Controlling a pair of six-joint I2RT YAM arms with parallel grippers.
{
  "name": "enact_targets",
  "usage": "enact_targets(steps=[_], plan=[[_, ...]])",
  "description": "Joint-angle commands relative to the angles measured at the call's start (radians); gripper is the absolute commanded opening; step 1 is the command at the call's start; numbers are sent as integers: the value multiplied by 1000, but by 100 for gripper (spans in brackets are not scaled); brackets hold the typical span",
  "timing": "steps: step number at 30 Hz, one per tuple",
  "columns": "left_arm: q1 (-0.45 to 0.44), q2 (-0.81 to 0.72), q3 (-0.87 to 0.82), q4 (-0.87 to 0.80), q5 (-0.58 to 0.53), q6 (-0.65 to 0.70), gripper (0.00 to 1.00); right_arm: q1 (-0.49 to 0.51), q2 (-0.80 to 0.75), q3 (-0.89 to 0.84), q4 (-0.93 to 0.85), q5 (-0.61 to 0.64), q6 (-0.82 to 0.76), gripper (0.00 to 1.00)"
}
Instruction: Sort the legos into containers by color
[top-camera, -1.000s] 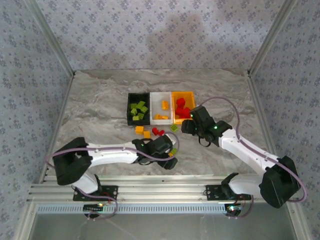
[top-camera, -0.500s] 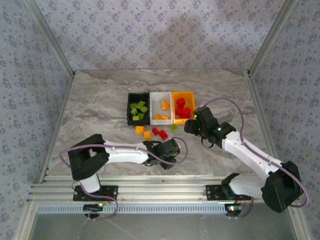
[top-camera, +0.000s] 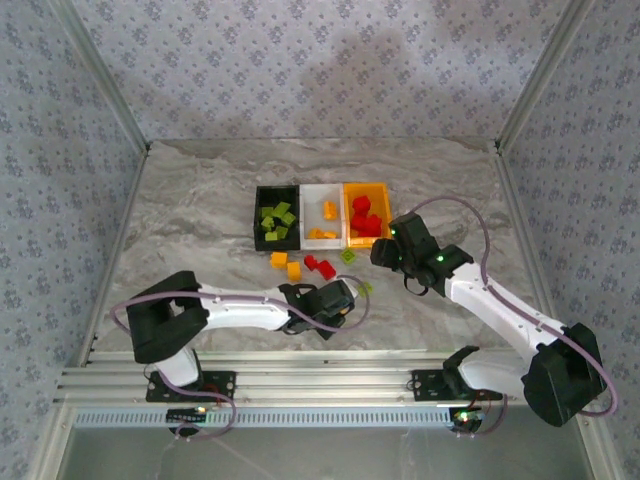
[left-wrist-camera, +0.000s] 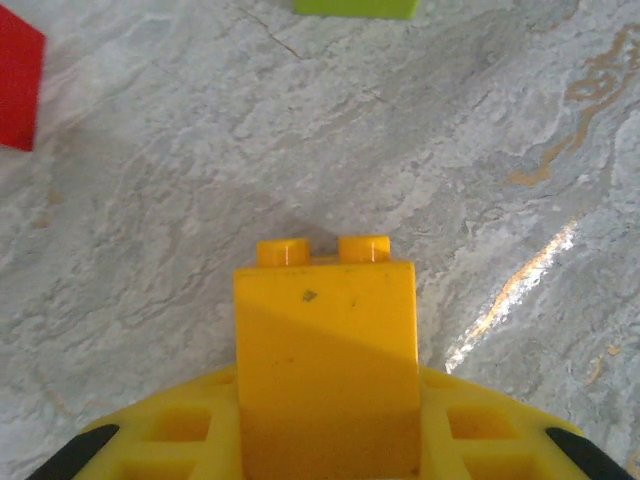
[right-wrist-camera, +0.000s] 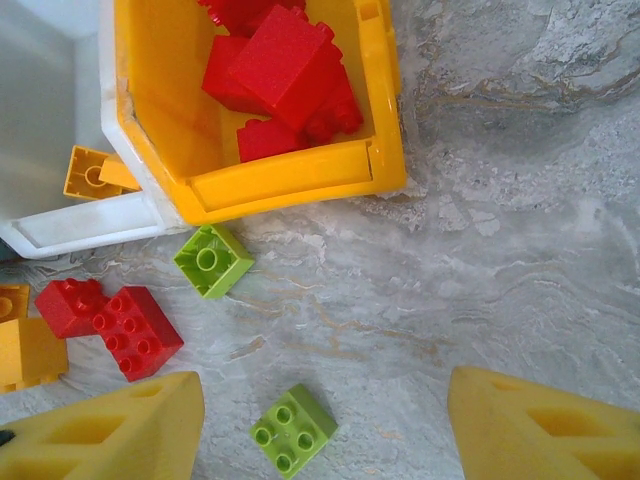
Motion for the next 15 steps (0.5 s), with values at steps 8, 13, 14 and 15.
enact_targets(steps=[8, 13, 14, 15], plan=[[201, -335, -43, -68, -112, -71, 27, -6, -20, -12, 24, 3, 23, 67], [424, -408, -37, -29, -108, -105, 28, -4, -13, -18, 39, -7, 29, 68], [457, -402, -29, -16, -104, -109, 29, -5, -10, -18, 38, -8, 29, 68], [498, -383, -16, -1, -92, -111, 29, -4, -8, -17, 38, -7, 31, 68]])
